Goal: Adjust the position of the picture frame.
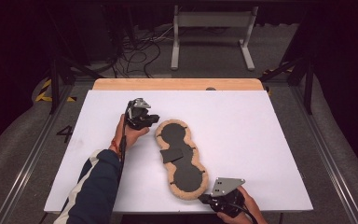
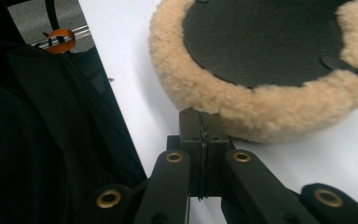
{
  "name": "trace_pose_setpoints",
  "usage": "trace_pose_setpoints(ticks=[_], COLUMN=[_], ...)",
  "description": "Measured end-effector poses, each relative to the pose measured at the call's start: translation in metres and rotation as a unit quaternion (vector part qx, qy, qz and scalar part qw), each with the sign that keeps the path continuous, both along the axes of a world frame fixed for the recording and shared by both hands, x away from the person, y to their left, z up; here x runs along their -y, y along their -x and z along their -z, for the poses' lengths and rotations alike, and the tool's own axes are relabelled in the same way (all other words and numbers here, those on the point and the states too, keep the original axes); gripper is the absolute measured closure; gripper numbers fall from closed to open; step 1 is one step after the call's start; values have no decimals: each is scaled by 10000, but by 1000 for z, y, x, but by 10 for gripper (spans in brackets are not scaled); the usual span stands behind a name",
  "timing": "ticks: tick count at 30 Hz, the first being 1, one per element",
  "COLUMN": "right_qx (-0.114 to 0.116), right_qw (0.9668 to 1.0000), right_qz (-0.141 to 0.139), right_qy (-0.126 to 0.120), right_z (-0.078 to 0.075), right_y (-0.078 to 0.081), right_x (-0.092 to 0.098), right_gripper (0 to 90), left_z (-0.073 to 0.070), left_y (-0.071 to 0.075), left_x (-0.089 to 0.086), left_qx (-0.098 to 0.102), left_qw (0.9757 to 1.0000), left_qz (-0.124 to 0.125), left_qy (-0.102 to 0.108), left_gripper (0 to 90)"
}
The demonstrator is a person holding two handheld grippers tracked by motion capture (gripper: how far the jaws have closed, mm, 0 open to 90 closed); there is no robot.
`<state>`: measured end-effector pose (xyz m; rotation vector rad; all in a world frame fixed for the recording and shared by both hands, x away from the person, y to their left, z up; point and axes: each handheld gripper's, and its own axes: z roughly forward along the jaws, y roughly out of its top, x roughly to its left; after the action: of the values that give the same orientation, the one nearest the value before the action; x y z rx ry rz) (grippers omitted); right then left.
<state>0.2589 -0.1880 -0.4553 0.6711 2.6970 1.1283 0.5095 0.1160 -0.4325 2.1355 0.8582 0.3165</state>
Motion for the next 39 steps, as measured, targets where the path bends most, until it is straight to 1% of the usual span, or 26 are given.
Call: trace_pose_setpoints(ticks=[2, 4, 6, 7, 9, 10, 11, 12, 13, 14, 17, 18, 21, 22, 23, 24, 26, 27, 29, 31, 32, 33, 34, 36, 37, 39], right_qx=[15, -17, -4, 7, 20, 16, 2, -13, -18, -5, 14, 24, 58, 63, 63, 51, 20, 20, 46, 37, 35, 48, 55, 57, 54, 39], right_qw=[10000, 10000, 10000, 10000, 10000, 10000, 10000, 9999, 9999, 9999, 9998, 9998, 9996, 9995, 9995, 9994, 9993, 9992, 9992, 9991, 9990, 9990, 9990, 9991, 9991, 9991], right_qz=[-10, 1, 24, 27, 39, 57, 72, 98, 114, 123, 201, 213, 259, 298, 298, 332, 377, 388, 403, 427, 436, 442, 437, 425, 417, 427], right_qy=[40, 20, 19, 26, 42, 33, 27, 29, 28, 33, 39, 48, 68, 59, 59, 45, -5, -10, 21, 16, 18, 36, 47, 49, 53, 49], right_z=[1, 1, 1, 1, 1, 1, 1, 1, 1, 1, 1, 1, 1, 1, 1, 1, 2, 2, 1, 2, 2, 1, 1, 1, 1, 1], right_y=[0, 0, 1, 1, 1, 1, 1, 0, 0, 0, 1, 1, 2, 2, 2, 2, 1, 1, 2, 2, 2, 2, 3, 3, 3, 2], right_x=[-2, -1, -2, -2, -2, -1, -1, 0, 0, 1, 2, 2, 2, 3, 3, 4, 6, 6, 5, 5, 5, 5, 4, 4, 4, 4], right_gripper=[900, 900, 900, 900, 900, 900, 900, 900, 900, 900, 900, 900, 900, 900, 900, 900, 900, 900, 900, 900, 900, 900, 900, 900, 900, 900], left_z=[3, 5, 8, 9, 11, 13, 14, 16, 16, 17, 16, 16, 14, 14, 14, 15, 16, 16, 17, 17, 16, 16, 15, 12, 11, 9], left_y=[-4, -8, -14, -16, -19, -20, -19, -20, -20, -20, -21, -20, -18, -18, -18, -16, -15, -13, -11, -11, -11, -11, -11, -11, -11, -14], left_x=[6, 12, 17, 20, 26, 28, 31, 33, 33, 31, 28, 27, 23, 19, 19, 15, 9, 6, 1, -1, -1, 0, 1, 4, 6, 10], left_qx=[-55, -67, -113, -192, -267, -281, -279, -323, -343, -409, -456, -502, -515, -558, -558, -624, -693, -716, -670, -594, -514, -466, -408, -225, -178, -131], left_qw=[10000, 9998, 9996, 9993, 9992, 9991, 9989, 9987, 9987, 9986, 9979, 9976, 9971, 9968, 9968, 9966, 9964, 9962, 9965, 9974, 9978, 9981, 9985, 9993, 9996, 9997], left_qz=[31, -35, -116, -151, -107, -62, -24, -2, 25, 74, 249, 262, 345, 374, 374, 380, 400, 427, 438, 319, 263, 249, 174, 96, 94, 65], left_qy=[-69, -185, -232, -292, -277, -310, -371, -383, -369, -342, -384, -396, -440, -426, -426, -390, -278, -261, -255, -265, -315, -321, -320, -282, -192, -183], left_gripper=[842, 837, 804, 800, 789, 785, 792, 828, 852, 865, 889, 895, 896, 897, 896, 896, 897, 894, 867, 794, 760, 758, 758, 745, 744, 721])
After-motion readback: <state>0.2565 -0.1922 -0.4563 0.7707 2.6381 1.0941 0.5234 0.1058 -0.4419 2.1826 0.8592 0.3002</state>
